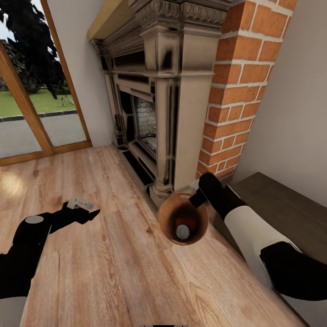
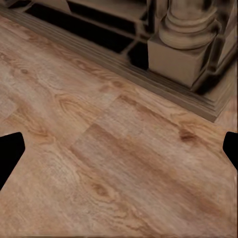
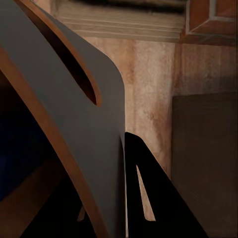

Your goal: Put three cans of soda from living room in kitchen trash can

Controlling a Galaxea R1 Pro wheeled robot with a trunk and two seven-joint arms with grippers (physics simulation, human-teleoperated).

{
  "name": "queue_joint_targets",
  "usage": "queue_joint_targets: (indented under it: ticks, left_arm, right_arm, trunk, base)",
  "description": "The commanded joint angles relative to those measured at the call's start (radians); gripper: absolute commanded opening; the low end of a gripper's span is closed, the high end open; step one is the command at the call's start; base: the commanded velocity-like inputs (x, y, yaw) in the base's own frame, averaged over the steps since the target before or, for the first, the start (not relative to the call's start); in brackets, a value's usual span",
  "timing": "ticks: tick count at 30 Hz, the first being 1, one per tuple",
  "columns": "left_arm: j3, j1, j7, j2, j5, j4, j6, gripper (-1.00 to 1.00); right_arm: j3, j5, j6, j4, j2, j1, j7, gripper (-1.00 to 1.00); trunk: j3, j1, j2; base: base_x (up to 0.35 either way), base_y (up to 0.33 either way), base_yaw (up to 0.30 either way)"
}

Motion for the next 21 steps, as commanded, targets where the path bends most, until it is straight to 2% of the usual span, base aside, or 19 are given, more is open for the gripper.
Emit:
queue_joint_targets:
  ticks: [1,6,7,8,9,10,13,14,15,16,17,18,20,21]
  left_arm:
    - [0.006,0.006,-0.006,0.0,0.006,0.006,-0.006,1.0]
    - [0.034,0.034,-0.034,0.0,0.033,0.033,-0.033,1.0]
    - [0.124,0.054,-0.488,0.0,0.087,0.126,-0.039,1.0]
    - [0.144,0.054,-0.487,0.0,0.099,0.14,-0.04,1.0]
    - [0.184,0.052,-0.484,0.0,0.122,0.166,-0.042,1.0]
    - [0.291,0.048,-0.452,0.0,0.156,0.207,-0.045,1.0]
    - [0.36,0.045,-0.371,-0.004,0.167,0.213,-0.047,1.0]
    - [0.399,0.043,-0.279,-0.008,0.18,0.215,-0.054,1.0]
    - [0.414,0.042,-0.225,-0.009,0.192,0.216,-0.06,1.0]
    - [0.442,0.043,-0.055,-0.013,0.251,0.214,-0.09,1.0]
    - [0.447,0.044,-0.003,-0.014,0.276,0.212,-0.101,1.0]
    - [0.454,0.046,0.089,-0.015,0.324,0.201,-0.122,1.0]
    - [0.462,0.048,0.206,-0.015,0.386,0.176,-0.145,1.0]
    - [0.463,0.049,0.222,-0.015,0.394,0.172,-0.149,1.0]
  right_arm:
    - [-0.006,-0.008,0.002,-0.003,-0.001,0.006,-0.005,-1.0]
    - [-0.019,0.019,0.002,-0.005,-0.003,0.037,-0.015,-1.0]
    - [-0.02,-0.325,0.002,-0.006,-0.003,0.041,-0.015,-1.0]
    - [-0.02,-0.325,0.002,-0.006,-0.004,0.042,-0.016,-1.0]
    - [-0.021,-0.324,0.002,-0.006,-0.004,0.043,-0.016,-1.0]
    - [-0.022,-0.323,0.002,-0.006,-0.005,0.043,-0.017,-1.0]
    - [-0.022,-0.323,0.002,-0.006,-0.005,0.044,-0.017,-1.0]
    - [-0.022,-0.323,0.002,-0.006,-0.005,0.044,-0.017,-1.0]
    - [-0.022,-0.322,0.002,-0.006,-0.005,0.044,-0.017,-1.0]
    - [-0.022,-0.323,0.002,-0.006,-0.004,0.044,-0.018,-1.0]
    - [-0.022,-0.323,0.002,-0.006,-0.004,0.044,-0.018,-1.0]
    - [-0.022,-0.323,0.002,-0.006,-0.004,0.044,-0.017,-1.0]
    - [-0.022,-0.323,0.002,-0.006,-0.004,0.044,-0.017,-1.0]
    - [-0.022,-0.323,0.002,-0.006,-0.004,0.044,-0.017,-1.0]
  trunk:
    - [0.0,0.0,0.0]
    - [0.0,0.0,0.0]
    - [0.0,0.0,0.0]
    - [0.0,0.0,0.0]
    - [0.0,0.0,0.0]
    - [0.0,0.0,0.0]
    - [0.0,0.0,0.0]
    - [0.0,0.0,0.0]
    - [0.0,0.0,0.0]
    - [0.0,0.0,0.0]
    - [0.0,0.0,0.0]
    - [0.0,0.0,0.0]
    - [0.0,0.0,0.0]
    - [0.0,0.0,0.0]
  base:
    - [0.0,0.0,0.0]
    - [0.0,0.0,0.0]
    - [0.006,0.0,0.0]
    - [0.011,0.0,0.0]
    - [0.012,0.0,0.0]
    - [0.004,0.0,0.0]
    - [0.002,0.0,0.0]
    - [0.001,0.0,0.0]
    - [0.001,0.0,0.0]
    - [0.0,0.0,0.0]
    - [0.0,0.0,0.0]
    - [0.0,0.0,0.0]
    - [0.0,0.0,0.0]
    - [0.0,0.0,0.0]
